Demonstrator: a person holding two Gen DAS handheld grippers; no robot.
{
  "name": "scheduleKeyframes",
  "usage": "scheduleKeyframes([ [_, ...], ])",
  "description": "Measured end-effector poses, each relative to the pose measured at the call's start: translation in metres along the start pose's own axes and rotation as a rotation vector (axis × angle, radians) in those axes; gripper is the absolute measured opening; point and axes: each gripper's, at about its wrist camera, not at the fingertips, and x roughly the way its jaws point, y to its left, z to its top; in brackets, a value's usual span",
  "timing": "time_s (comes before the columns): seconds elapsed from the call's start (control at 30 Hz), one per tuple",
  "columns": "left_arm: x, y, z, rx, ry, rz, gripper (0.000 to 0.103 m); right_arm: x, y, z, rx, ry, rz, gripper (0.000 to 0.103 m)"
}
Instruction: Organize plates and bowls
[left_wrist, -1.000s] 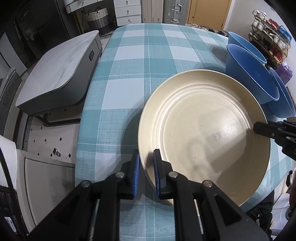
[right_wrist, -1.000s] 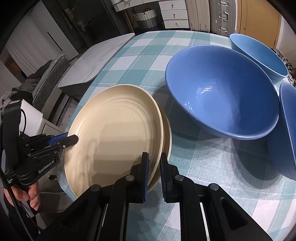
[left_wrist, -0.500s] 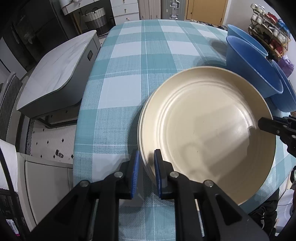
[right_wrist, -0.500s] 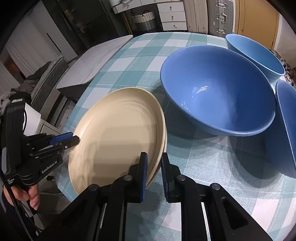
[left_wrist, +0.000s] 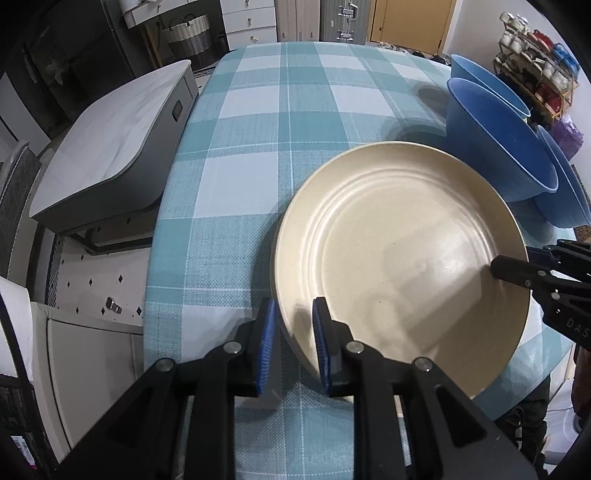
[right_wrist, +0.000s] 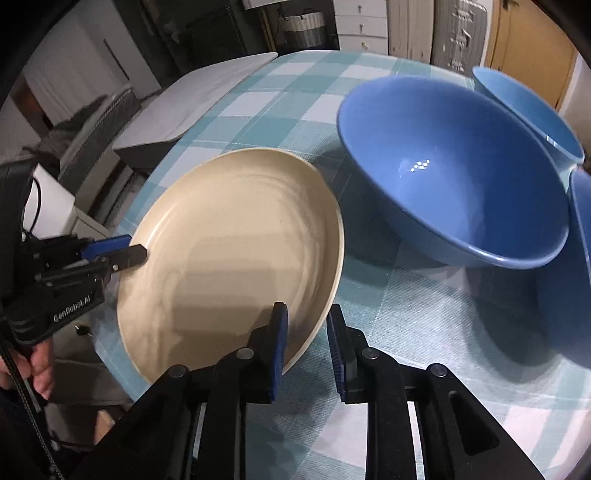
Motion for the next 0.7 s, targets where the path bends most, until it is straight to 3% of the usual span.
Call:
scheduleKeyframes([
  [0.23, -0.001, 0.005, 0.0, -0.028, 0.0, -0.013, 0.02, 0.0, -0.003, 0.002, 0.014, 0.018, 0.019, 0.023],
  [0.4, -0.006, 0.019, -0.002, -0.082, -0.021, -0.028, 0.026, -0.024, -0.004, 0.0, 0.024, -0.077, -0.047, 0.026],
  [0.5, -0.005, 0.028, -0.004, -0.118, -0.024, -0.057, 0.033, -0.036, -0.004, -0.002, 0.04, -0.145, -0.066, 0.043],
  [0.53, -0.004, 0.03, -0.004, -0.129, -0.021, -0.074, 0.037, -0.036, -0.004, -0.003, 0.047, -0.158, -0.068, 0.055],
  [0.7, 0.002, 0.033, -0.009, -0.175, -0.012, -0.167, 0.042, -0.014, -0.014, -0.004, 0.11, -0.114, -0.048, 0.059],
])
